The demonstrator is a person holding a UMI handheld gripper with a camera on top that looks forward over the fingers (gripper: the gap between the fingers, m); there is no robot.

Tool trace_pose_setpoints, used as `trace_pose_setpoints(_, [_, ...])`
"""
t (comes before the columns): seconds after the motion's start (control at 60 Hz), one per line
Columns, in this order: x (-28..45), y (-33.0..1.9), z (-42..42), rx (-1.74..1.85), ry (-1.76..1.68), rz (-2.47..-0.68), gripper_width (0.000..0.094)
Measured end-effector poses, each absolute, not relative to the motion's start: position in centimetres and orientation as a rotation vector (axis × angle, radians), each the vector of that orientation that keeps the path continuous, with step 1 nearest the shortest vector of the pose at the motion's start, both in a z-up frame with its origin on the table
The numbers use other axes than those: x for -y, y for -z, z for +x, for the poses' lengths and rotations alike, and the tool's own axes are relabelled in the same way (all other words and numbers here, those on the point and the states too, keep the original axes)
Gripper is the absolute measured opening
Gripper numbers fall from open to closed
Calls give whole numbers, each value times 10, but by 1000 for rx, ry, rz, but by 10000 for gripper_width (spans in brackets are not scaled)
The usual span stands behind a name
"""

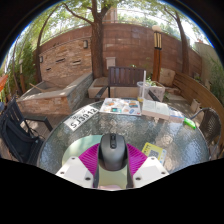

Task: Arrange mouse

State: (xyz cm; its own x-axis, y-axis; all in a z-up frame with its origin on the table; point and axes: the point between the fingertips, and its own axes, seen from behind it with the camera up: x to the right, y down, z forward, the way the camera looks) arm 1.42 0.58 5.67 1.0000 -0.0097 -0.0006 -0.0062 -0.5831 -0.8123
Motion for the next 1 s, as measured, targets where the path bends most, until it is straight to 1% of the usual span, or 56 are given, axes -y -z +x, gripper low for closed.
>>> trace_pose_setpoints(0.017, [-8,-48,10,-1,13,-2212,389])
trace_pose_setpoints(0.033, [-10,-48,12,7,18,-2230,391])
trace_pose_setpoints(0.067, [-11,-37,9,12,23,-2256,393])
trace_pose_setpoints(0.1, [1,9,-15,19,16,-2274,395])
trace_pose_setpoints(0.117, [-8,-3,-8,22,18,-2281,400])
trace_pose_setpoints(0.217, [-5,12,-14,35,27,-2324,482])
trace_pose_setpoints(0.267, [-1,12,-14,31,30,-2350,551])
trace_pose_setpoints(0.283, [0,10,-15,30,28,-2355,587])
trace_pose_setpoints(0.3, [1,5,-16,31,24,-2355,639])
trace_pose_setpoints(0.35, [8,-13,-19,42,18,-2341,861])
trace_pose_setpoints(0.4, [17,-33,-19,47,39,-2332,840])
trace_pose_setpoints(0.483, [35,-77,-22,59,76,-2311,868])
trace_pose_setpoints(0.567, [58,-121,-31,55,83,-2289,862])
trace_pose_setpoints(0.683, [88,-167,-40,38,109,-2265,855])
trace_pose_setpoints(0.833, [119,-197,-54,29,108,-2252,854])
trace_pose_setpoints(1.0, [140,-209,-62,42,123,-2244,853])
